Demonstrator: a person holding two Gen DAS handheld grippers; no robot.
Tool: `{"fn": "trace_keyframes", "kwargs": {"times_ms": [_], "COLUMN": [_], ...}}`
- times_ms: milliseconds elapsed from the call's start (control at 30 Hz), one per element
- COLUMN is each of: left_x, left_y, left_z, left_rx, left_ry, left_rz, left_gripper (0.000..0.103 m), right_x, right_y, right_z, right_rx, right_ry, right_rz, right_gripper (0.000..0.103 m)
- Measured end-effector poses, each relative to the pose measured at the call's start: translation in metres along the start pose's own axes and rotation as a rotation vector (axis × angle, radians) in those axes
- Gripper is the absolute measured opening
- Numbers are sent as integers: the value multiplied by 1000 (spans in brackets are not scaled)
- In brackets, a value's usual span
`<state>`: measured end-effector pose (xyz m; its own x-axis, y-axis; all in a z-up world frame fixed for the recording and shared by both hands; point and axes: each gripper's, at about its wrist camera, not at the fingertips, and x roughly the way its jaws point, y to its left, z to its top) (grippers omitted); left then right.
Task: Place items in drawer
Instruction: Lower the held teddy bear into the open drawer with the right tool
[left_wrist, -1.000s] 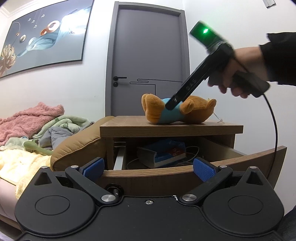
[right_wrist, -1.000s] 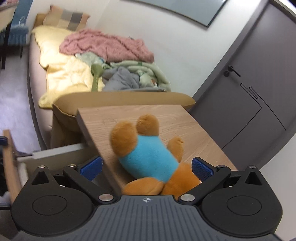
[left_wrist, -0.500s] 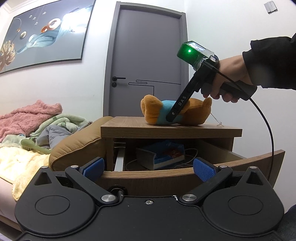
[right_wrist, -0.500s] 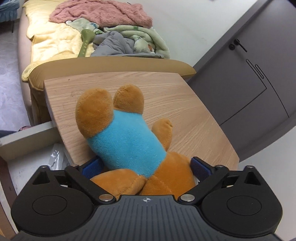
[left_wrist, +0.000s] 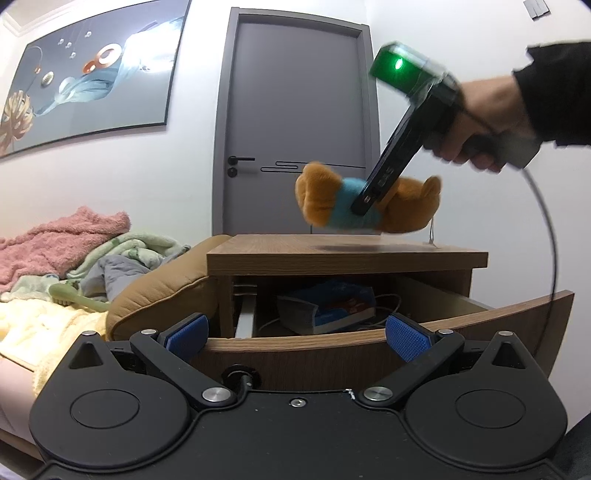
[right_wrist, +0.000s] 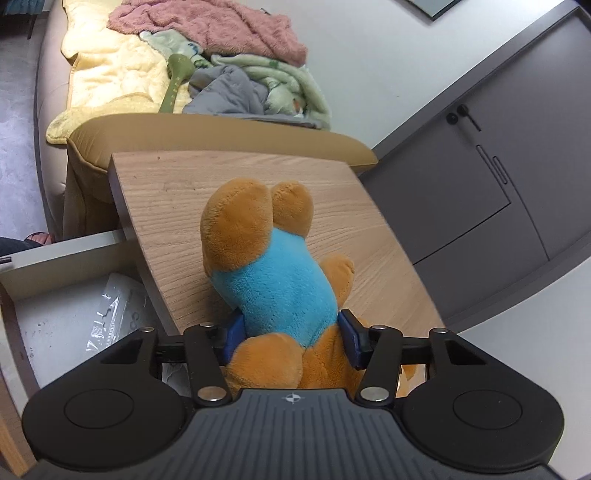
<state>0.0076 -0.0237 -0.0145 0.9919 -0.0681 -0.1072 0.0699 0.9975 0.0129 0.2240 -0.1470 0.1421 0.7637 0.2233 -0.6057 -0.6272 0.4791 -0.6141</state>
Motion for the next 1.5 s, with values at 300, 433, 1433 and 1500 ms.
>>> {"fn": "trace_keyframes", "kwargs": {"times_ms": [300, 433, 1433, 1500], "left_x": [-4, -10, -25, -24], "left_y": [-3, -7, 4, 4], "left_z": [-2, -3, 3, 3], "left_rx": [24, 50, 32, 32], "left_ry": [-6, -31, -66, -64], "left_rz": [20, 32, -20, -25], "left_gripper": [102, 102, 102, 102], "right_x": [-54, -76, 5, 12], "right_y": [1, 7, 76, 78], "right_z": [-1, -5, -37, -40], "right_rx": [14, 24, 57, 59], "right_ry": [-23, -15, 187, 189], "right_rz": [-11, 8, 344, 354], "right_gripper": [57, 57, 59, 59]}}
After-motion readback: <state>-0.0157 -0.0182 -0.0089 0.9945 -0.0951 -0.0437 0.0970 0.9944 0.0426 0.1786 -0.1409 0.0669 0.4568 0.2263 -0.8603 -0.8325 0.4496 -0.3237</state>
